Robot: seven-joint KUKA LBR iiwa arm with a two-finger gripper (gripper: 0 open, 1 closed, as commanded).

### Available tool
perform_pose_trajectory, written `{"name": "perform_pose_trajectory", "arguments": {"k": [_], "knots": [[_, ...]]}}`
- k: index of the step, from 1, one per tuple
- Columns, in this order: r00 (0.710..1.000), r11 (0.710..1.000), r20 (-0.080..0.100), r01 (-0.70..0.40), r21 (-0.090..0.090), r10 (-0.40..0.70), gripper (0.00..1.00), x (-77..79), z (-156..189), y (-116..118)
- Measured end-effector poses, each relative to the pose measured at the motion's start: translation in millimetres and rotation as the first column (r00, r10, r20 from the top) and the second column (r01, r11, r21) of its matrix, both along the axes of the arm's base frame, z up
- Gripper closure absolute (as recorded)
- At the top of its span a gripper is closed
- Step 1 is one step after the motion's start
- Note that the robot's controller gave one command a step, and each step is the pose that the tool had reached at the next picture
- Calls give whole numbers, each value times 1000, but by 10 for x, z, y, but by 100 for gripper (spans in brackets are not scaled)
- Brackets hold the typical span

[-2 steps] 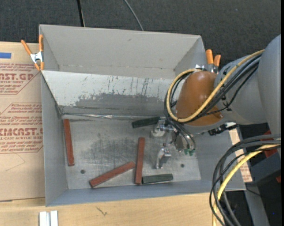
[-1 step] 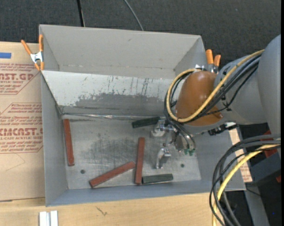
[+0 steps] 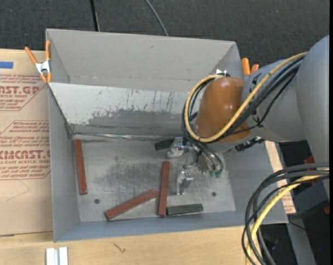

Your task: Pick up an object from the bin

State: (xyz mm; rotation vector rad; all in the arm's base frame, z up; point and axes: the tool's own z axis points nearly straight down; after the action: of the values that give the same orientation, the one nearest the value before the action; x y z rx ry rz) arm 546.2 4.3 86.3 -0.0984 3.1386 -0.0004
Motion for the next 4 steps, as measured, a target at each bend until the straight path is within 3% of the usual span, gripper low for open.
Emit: {"name": "perform_pose_trajectory", "arguments": {"k": [1,2,3,4], "knots": [[999,999,-1,-39,-8,39,100,139,-93,213],[999,999,4,-38,-1,38,0,133,-117,253],[999,999,6,-38,0,38,0,136,-117,254],[925,925,17,-380,-3,380,100,-198,-77,792]]}}
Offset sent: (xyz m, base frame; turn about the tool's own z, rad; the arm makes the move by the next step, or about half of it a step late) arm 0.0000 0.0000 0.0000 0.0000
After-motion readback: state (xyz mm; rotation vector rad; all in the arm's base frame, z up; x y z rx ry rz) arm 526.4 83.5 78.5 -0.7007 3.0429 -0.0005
